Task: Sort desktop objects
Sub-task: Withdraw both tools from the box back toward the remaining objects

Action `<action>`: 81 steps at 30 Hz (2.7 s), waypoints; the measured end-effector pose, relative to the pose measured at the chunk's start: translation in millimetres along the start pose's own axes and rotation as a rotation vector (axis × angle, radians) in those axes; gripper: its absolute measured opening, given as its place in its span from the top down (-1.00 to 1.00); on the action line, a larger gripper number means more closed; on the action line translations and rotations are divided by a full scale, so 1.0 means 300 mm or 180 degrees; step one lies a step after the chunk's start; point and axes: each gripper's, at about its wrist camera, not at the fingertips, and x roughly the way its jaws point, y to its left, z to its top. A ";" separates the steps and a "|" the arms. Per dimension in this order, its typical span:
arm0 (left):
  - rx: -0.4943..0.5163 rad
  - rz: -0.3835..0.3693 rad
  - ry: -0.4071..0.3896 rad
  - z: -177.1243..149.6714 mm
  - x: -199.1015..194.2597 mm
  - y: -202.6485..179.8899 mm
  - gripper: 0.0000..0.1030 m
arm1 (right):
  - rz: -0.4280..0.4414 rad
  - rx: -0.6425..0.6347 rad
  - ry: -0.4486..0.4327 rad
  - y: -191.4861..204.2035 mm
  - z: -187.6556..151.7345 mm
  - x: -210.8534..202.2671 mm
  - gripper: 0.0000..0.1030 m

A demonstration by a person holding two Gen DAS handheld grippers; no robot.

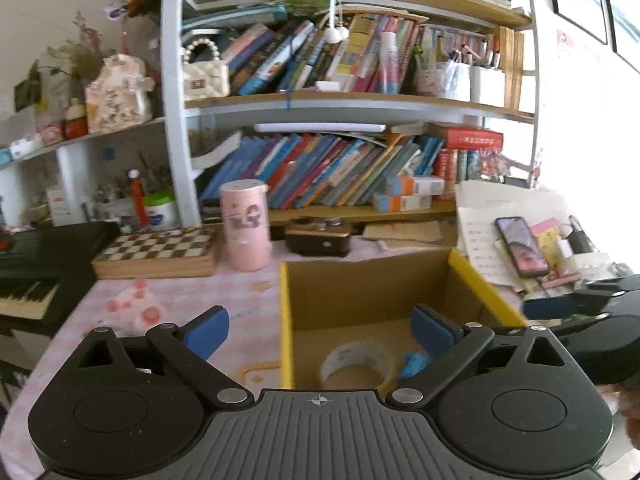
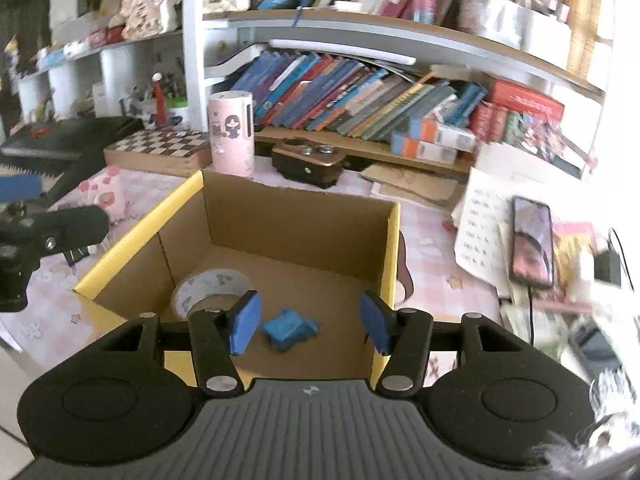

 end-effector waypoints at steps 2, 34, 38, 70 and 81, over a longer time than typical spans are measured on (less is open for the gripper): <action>0.0027 0.0088 -0.0003 -0.031 -0.023 0.018 -0.93 | -0.0075 0.0167 -0.0033 0.016 -0.032 -0.030 -0.11; 0.0174 -0.0084 0.0508 -0.370 -0.377 0.414 -0.93 | -0.0421 0.0756 0.0369 0.624 -0.374 -0.275 -0.19; 0.0148 -0.0025 0.0543 -0.398 -0.409 0.469 -0.93 | -0.0359 0.0691 0.0360 0.701 -0.386 -0.291 -0.20; -0.0125 0.0384 0.0403 -0.439 -0.517 0.739 -0.93 | 0.0101 0.0162 0.0233 1.017 -0.302 -0.258 -0.26; -0.0118 0.0277 0.0449 -0.450 -0.504 0.782 -0.93 | 0.0079 0.0142 0.0286 1.070 -0.297 -0.242 -0.26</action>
